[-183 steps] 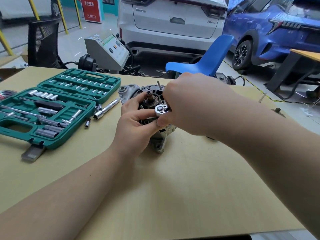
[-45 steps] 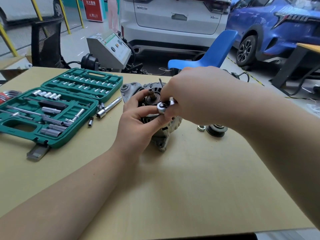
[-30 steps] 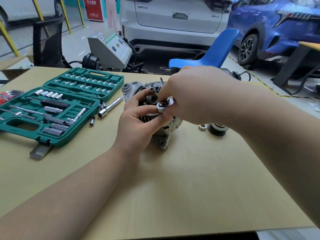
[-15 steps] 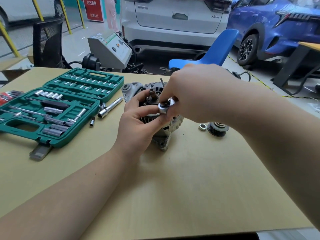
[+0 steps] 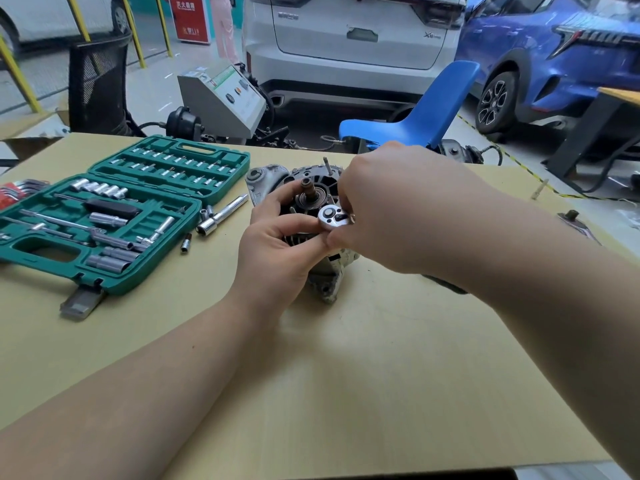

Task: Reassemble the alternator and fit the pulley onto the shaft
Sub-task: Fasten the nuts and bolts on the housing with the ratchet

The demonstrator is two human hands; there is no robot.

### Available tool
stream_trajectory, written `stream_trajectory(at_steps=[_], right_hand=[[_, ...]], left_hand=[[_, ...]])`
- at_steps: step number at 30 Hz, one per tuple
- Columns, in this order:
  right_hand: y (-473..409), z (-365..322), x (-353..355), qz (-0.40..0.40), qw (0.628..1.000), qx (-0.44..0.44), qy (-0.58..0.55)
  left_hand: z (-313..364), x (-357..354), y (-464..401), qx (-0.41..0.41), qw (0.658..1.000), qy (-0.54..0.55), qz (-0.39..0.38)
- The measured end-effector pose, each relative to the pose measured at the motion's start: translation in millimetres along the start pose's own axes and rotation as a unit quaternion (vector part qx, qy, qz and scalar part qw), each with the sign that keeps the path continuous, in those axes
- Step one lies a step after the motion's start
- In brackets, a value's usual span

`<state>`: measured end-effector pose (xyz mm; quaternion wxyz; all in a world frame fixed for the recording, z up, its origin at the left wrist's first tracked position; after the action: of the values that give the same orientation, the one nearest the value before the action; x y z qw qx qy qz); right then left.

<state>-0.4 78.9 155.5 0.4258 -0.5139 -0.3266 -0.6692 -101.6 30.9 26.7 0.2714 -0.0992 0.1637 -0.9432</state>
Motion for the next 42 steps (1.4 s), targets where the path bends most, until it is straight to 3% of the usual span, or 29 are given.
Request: stream_trajectory(at_steps=[6, 10, 20, 25, 34, 39, 42], right_hand=[[-7, 2, -1, -0.035, 0.998, 0.037, 0.04], [-11, 8, -2, -0.095, 0.992, 0.086, -0.003], [-7, 1, -3, -0.041, 0.999, 0.025, 0.014], [-10, 4, 3, -0.1, 0.992, 0.075, 0.007], [-8, -5, -4, -0.068, 0.996, 0.009, 0.056], [-15, 4, 2, -0.102, 0.993, 0.061, 0.023], [-10, 4, 4, -0.077, 0.996, 0.046, 0.019]], left_hand=[[-2, 0, 0, 0.001, 1.0, 0.001, -0.001], [-4, -1, 0, 0.004, 1.0, -0.006, -0.014], [-3, -1, -2, 0.001, 1.0, 0.011, -0.003], [-5, -1, -1, 0.006, 1.0, 0.015, -0.009], [-1, 1, 0, -0.014, 1.0, 0.025, 0.006], [-6, 1, -1, 0.001, 0.999, 0.034, -0.005], [0, 0, 1, -0.007, 1.0, 0.018, 0.0]])
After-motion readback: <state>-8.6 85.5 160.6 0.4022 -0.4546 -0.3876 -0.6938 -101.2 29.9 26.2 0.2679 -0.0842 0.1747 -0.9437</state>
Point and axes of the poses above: each hand's wrist, its own y-axis away from the middle knuckle, its own x-axis out of the back of the hand, z = x × y, the point moved 9 cm from there along -y, towards the middle knuckle, and after that the axes turned 14 degrees about -z, right-handed, at the moved point
